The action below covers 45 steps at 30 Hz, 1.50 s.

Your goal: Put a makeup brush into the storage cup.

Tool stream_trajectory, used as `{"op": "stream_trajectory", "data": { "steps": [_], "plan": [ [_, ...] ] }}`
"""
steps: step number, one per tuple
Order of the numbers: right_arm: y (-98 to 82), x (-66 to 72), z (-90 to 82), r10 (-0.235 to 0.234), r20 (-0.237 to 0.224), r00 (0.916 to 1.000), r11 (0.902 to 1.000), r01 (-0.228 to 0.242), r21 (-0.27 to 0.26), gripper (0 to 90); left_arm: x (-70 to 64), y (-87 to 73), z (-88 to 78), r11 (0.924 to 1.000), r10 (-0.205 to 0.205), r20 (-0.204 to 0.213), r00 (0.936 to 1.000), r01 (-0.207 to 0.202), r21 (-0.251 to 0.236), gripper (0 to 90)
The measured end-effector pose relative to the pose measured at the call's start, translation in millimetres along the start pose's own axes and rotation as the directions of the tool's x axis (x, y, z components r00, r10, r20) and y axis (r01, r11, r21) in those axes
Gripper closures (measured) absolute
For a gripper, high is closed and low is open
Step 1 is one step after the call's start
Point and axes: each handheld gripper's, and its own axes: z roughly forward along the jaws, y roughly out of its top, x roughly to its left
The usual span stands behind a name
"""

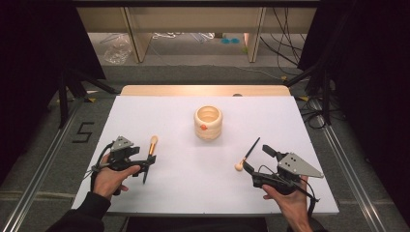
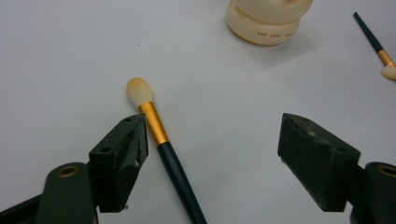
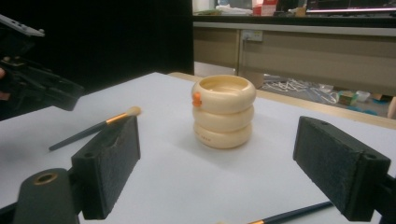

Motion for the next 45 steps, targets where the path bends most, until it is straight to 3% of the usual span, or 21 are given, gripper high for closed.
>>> {"op": "stream_trajectory", "data": {
  "steps": [1, 5, 6, 9, 10, 13, 25, 26, 27, 28, 29, 30, 35, 38, 39, 41, 42, 43, 45],
  "plan": [
    [0.1, -1.2, 1.1, -0.023, 0.001, 0.9997, 0.9996, 0.023, -0.016, 15.8, 0.9, 2.1, 3.7, 0.9995, -0.03, -0.001, 0.9995, 0.03, -0.006, 24.9],
    [0.5, -1.1, 0.5, -0.028, -0.01, 0.9996, 0.9996, 0.028, -0.008, 15.8, 8.2, 7.3, 10.8, 0.9984, -0.043, -0.003, 0.9991, 0.043, 0.035, 25.6],
    [0.3, -1.4, 0.8, -0.03, -0.01, 0.9995, 0.9995, 0.029, -0.013, 15.8, 11.4, 8.8, 10.8, 0.9969, -0.026, 0.007, 0.9996, 0.025, 0.074, 25.6],
    [0.3, -1.1, 1.3, -0.028, -0.007, 0.9996, 0.9995, 0.028, -0.016, 15.8, 13.3, 10.5, 15.6, 0.9952, -0.036, 0.012, 0.9993, 0.035, 0.091, 25.6],
    [0.9, -0.9, 0.0, -0.03, -0.004, 0.9995, 0.9995, 0.03, 0.005, 15.8, 13.5, 10.9, 17.3, 0.9943, -0.041, 0.016, 0.999, 0.04, 0.099, 25.6],
    [0.6, 0.1, 1.3, -0.033, -0.017, 0.9993, 0.9995, 0.033, -0.003, 15.8, 15.9, 12.5, 22.9, 0.9915, -0.028, 0.004, 0.9996, 0.027, 0.127, 25.6],
    [0.6, 2.4, 1.5, -0.014, -0.032, 0.9994, 0.9998, 0.014, 0.013, 15.9, 18.3, 20.3, 37.0, 0.9813, -0.072, -0.01, 0.9974, 0.073, 0.178, 30.3],
    [0.7, 2.3, 1.4, -0.012, -0.034, 0.9993, 0.9998, 0.013, 0.014, 16.0, 19.4, 21.4, 36.8, 0.9786, -0.06, -0.005, 0.9982, 0.06, 0.197, 30.9],
    [0.9, 2.1, 1.1, -0.013, -0.035, 0.9993, 0.9996, 0.014, 0.023, 15.9, 20.6, 23.2, 37.5, 0.969, -0.045, 0.0, 0.999, 0.044, 0.243, 31.7],
    [0.9, 2.1, 1.1, -0.013, -0.035, 0.9993, 0.9996, 0.014, 0.023, 15.9, 20.6, 23.2, 37.5, 0.969, -0.045, 0.0, 0.999, 0.044, 0.243, 31.8],
    [1.0, 2.1, 1.0, -0.013, -0.037, 0.9992, 0.9996, 0.014, 0.025, 16.0, 22.8, 23.7, 38.5, 0.9633, -0.049, 0.013, 0.9987, 0.044, 0.265, 32.1],
    [1.0, 2.2, 0.9, -0.013, -0.037, 0.9992, 0.9996, 0.014, 0.025, 15.9, 22.8, 23.7, 38.5, 0.9633, -0.049, 0.013, 0.9987, 0.044, 0.265, 32.7],
    [0.8, 2.2, 1.9, -0.012, -0.041, 0.9991, 0.9998, 0.013, 0.015, 16.0, 26.2, 20.7, 44.7, 0.9488, -0.039, 0.016, 0.9991, 0.032, 0.314, 35.4],
    [0.7, 2.4, 2.6, -0.009, -0.048, 0.9988, 0.9999, 0.01, 0.01, 16.0, 26.0, 20.5, 45.5, 0.9447, -0.039, 0.021, 0.999, 0.03, 0.326, 39.0],
    [0.9, 2.5, 2.4, -0.012, -0.043, 0.999, 0.9998, 0.013, 0.015, 16.0, 25.8, 19.5, 46.9, 0.9481, -0.032, 0.025, 0.9992, 0.023, 0.317, 40.6],
    [0.9, 2.8, 2.6, -0.011, -0.044, 0.999, 0.9998, 0.011, 0.015, 16.0, 25.3, 19.0, 48.6, 0.9472, -0.03, 0.024, 0.9993, 0.021, 0.32, 41.7],
    [0.4, 3.3, 3.8, -0.003, -0.05, 0.9987, 1.0, 0.003, 0.002, 16.0, 26.5, 20.6, 47.8, 0.9324, -0.013, 0.041, 0.9991, -0.002, 0.361, 43.7],
    [0.9, 3.0, 2.8, -0.011, -0.046, 0.9989, 0.9998, 0.012, 0.016, 16.0, 25.8, 20.0, 48.7, 0.9352, -0.003, 0.033, 0.9995, -0.009, 0.354, 45.1],
    [0.5, 2.9, 3.5, -0.005, -0.054, 0.9985, 0.9999, 0.006, 0.01, 16.0, 26.2, 20.8, 49.3, 0.9269, 0.009, 0.043, 0.999, -0.025, 0.374, 47.3]
  ]
}}
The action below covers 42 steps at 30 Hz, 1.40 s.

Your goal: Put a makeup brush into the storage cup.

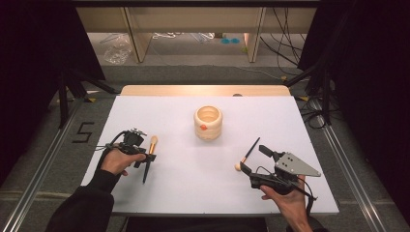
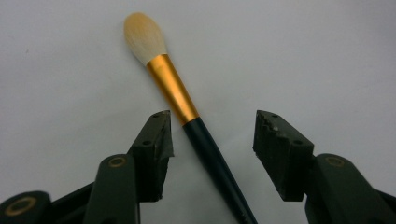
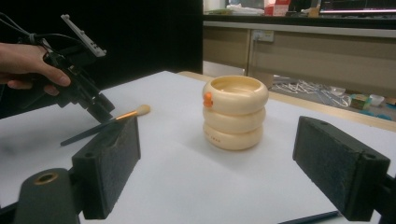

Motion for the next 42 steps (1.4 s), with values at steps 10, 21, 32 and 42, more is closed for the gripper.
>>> {"op": "stream_trajectory", "data": {
  "steps": [10, 21, 32, 42],
  "plan": [
    [0.3, -0.1, -0.9, 0.001, 0.002, 1.0, 1.0, -0.001, 0.009, 16.0, 1.7, 2.0, 6.9, 0.9982, 0.019, -0.004, 0.9998, -0.019, 0.057, 51.7],
    [0.1, 0.1, -0.2, 0.003, -0.001, 1.0, 1.0, -0.003, -0.005, 16.1, 3.4, 3.5, 13.4, 0.9941, 0.057, -0.009, 0.9984, -0.056, 0.093, 61.0],
    [0.1, 0.0, 0.1, 0.005, -0.008, 1.0, 1.0, -0.005, -0.004, 16.4, 3.4, 7.4, 16.6, 0.99, 0.088, -0.016, 0.996, -0.085, 0.112, 70.7],
    [0.0, -0.2, 0.4, 0.005, -0.009, 1.0, 1.0, -0.005, -0.001, 16.6, 6.6, 15.2, 17.9, 0.9793, 0.113, 0.0, 0.9935, -0.112, 0.169, 75.3]
  ]
}}
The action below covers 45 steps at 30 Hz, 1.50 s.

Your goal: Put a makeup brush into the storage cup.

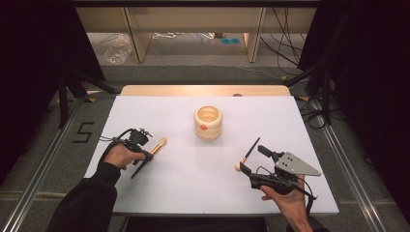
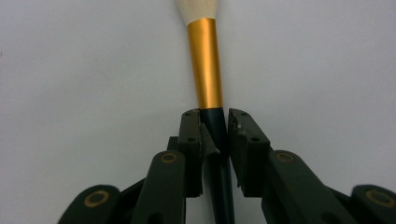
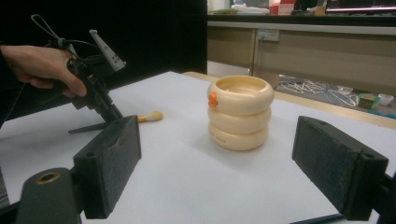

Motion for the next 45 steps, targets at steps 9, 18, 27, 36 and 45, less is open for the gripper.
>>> {"op": "stream_trajectory", "data": {
  "steps": [9, 18, 27, 36, 45],
  "plan": [
    [-0.1, -0.3, -0.1, 0.003, -0.012, 0.9999, 1.0, -0.003, 0.001, 16.7, -0.4, 7.0, -0.1, 0.9971, 0.041, -0.002, 0.9991, -0.041, 0.065, 74.7],
    [0.0, 0.1, 0.0, 0.001, -0.012, 0.9999, 1.0, -0.001, 0.003, 17.0, -1.1, 12.9, 0.6, 0.9909, 0.084, 0.001, 0.9964, -0.084, 0.105, 78.0],
    [0.5, -0.9, -1.3, 0.007, -0.014, 0.9999, 0.9997, -0.006, 0.024, 17.2, 0.0, 13.0, -1.9, 0.9868, 0.132, -0.012, 0.9912, -0.13, 0.096, 78.8],
    [0.3, -2.3, -1.7, 0.008, -0.004, 1.0, 0.9999, -0.008, 0.009, 17.4, 3.9, 9.9, -17.8, 0.9948, 0.089, 0.004, 0.996, -0.088, -0.051, 78.8],
    [0.3, -2.5, -1.7, 0.008, -0.001, 1.0, 0.9999, -0.008, 0.007, 17.5, 3.8, 9.0, -31.2, 0.9813, 0.053, 0.019, 0.9984, -0.049, -0.186, 78.8]
  ]
}}
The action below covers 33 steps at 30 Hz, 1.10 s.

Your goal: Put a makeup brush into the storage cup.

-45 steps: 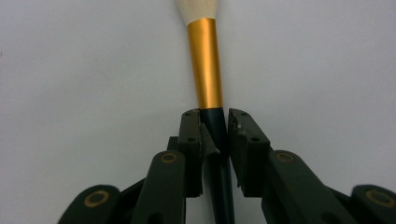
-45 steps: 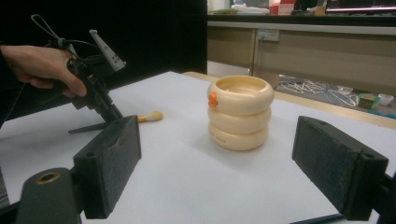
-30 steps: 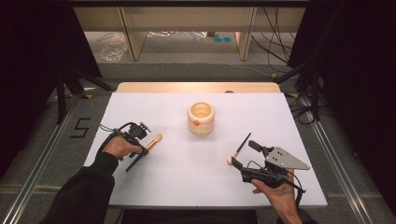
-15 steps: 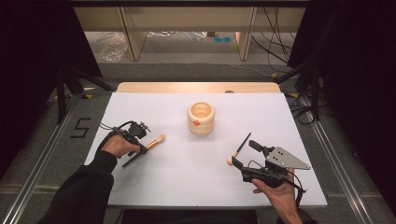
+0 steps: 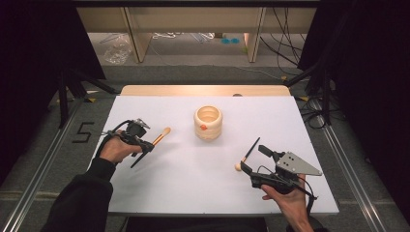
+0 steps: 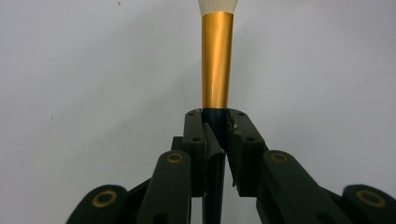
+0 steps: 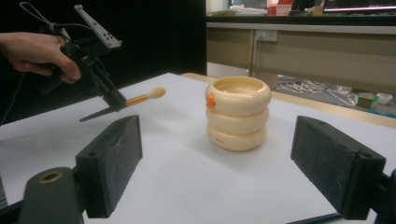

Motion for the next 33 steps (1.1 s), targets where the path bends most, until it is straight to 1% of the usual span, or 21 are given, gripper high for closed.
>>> {"op": "stream_trajectory", "data": {
  "steps": [1, 2, 4, 5, 7, 10, 11, 12, 13, 14, 15, 16, 18, 20, 21, 22, 23, 26, 28, 31, 33],
  "plan": [
    [0.0, -0.1, 0.1, 0.0, -0.002, 1.0, 1.0, 0.0, -0.004, 17.5, -0.5, 0.0, -1.5, 0.9998, -0.004, -0.005, 1.0, 0.004, -0.02, 78.8],
    [0.0, -0.1, 0.1, 0.0, -0.002, 1.0, 1.0, 0.0, -0.004, 17.5, -0.7, 0.2, -3.0, 0.9993, -0.02, 0.008, 0.9998, 0.02, -0.031, 78.8],
    [0.0, 0.0, -0.1, 0.0, -0.004, 1.0, 1.0, 0.0, -0.001, 17.5, -1.1, 0.1, -5.4, 0.998, -0.011, 0.0, 0.9999, 0.011, -0.063, 78.7],
    [0.0, -0.1, 0.0, -0.001, -0.004, 1.0, 1.0, 0.001, -0.001, 17.5, -2.8, 0.1, -6.3, 0.996, -0.026, 0.0, 0.9997, 0.026, -0.085, 78.8],
    [0.1, -0.1, -0.2, -0.002, -0.003, 1.0, 1.0, 0.002, 0.004, 17.5, -4.1, 0.1, -7.8, 0.9932, -0.023, -0.006, 0.9997, 0.023, -0.115, 78.8],
    [-0.1, 0.3, 0.5, -0.003, 0.0, 1.0, 1.0, 0.003, -0.003, 17.5, -6.2, 0.7, -8.6, 0.9892, -0.04, 0.016, 0.9991, 0.042, -0.14, 78.8],
    [-0.1, 0.2, 0.5, -0.004, -0.001, 1.0, 1.0, 0.004, -0.003, 17.5, -7.2, 0.8, -9.0, 0.9878, -0.049, 0.014, 0.9987, 0.05, -0.147, 78.8],
    [-0.1, 0.3, 0.5, -0.002, -0.001, 1.0, 1.0, 0.002, -0.003, 17.5, -5.9, 1.6, -10.7, 0.989, -0.037, 0.014, 0.9992, 0.039, -0.143, 78.8],
    [-0.1, 0.3, 0.5, -0.002, -0.001, 1.0, 1.0, 0.002, -0.003, 17.5, -5.9, 1.8, -11.2, 0.9868, -0.051, 0.023, 0.9985, 0.054, -0.153, 78.8],
    [-0.3, 0.5, 0.8, -0.002, 0.002, 1.0, 1.0, 0.002, -0.009, 17.5, -6.3, 2.1, -11.4, 0.9823, -0.061, 0.021, 0.9979, 0.064, -0.176, 78.7],
    [0.0, 0.3, 0.2, -0.003, -0.002, 1.0, 1.0, 0.003, -0.001, 17.5, -6.6, 2.2, -12.5, 0.9795, -0.062, 0.021, 0.9979, 0.065, -0.191, 78.7],
    [0.0, 0.2, -0.1, -0.002, -0.003, 1.0, 1.0, 0.002, 0.003, 17.5, -6.1, 2.4, -14.0, 0.9787, -0.053, 0.024, 0.9983, 0.056, -0.197, 78.7],
    [0.1, 0.1, -0.2, -0.002, -0.005, 1.0, 1.0, 0.002, 0.004, 17.5, -6.7, 3.0, -15.0, 0.9727, -0.06, 0.032, 0.9977, 0.066, -0.223, 78.7],
    [0.0, 0.2, -0.1, 0.0, -0.003, 1.0, 1.0, 0.0, 0.002, 17.5, -7.4, 3.4, -16.2, 0.9691, -0.06, 0.031, 0.9977, 0.066, -0.238, 78.8],
    [0.1, 0.0, -0.2, -0.001, -0.005, 1.0, 1.0, 0.001, 0.003, 17.5, -7.9, 3.5, -16.3, 0.9658, -0.066, 0.033, 0.9972, 0.073, -0.249, 78.7],
    [0.2, 0.0, -0.2, -0.002, -0.005, 1.0, 1.0, 0.002, 0.004, 17.5, -7.5, 3.4, -16.3, 0.9621, -0.061, 0.049, 0.9969, 0.072, -0.263, 78.8],
    [0.2, 0.2, -0.2, -0.001, -0.006, 1.0, 1.0, 0.001, 0.004, 17.5, -8.3, 3.7, -16.6, 0.9591, -0.067, 0.062, 0.9958, 0.081, -0.271, 78.8],
    [0.0, 0.2, 0.1, 0.0, -0.006, 1.0, 1.0, 0.0, -0.002, 17.5, -9.6, 4.1, -18.1, 0.9523, -0.069, 0.062, 0.9956, 0.085, -0.293, 78.8],
    [0.1, 0.1, 0.0, 0.0, -0.006, 1.0, 1.0, 0.0, -0.001, 17.5, -10.3, 4.6, -19.0, 0.9435, -0.076, 0.068, 0.9948, 0.094, -0.318, 78.7],
    [0.1, 0.2, 0.0, -0.001, -0.006, 1.0, 1.0, 0.001, -0.001, 17.5, -11.6, 5.8, -21.5, 0.9411, -0.066, 0.06, 0.996, 0.082, -0.328, 78.7],
    [0.2, 0.1, -0.2, -0.002, -0.005, 1.0, 1.0, 0.002, 0.003, 17.5, -13.9, 6.6, -23.1, 0.9318, -0.079, 0.074, 0.9941, 0.1, -0.349, 78.7]
  ]
}}
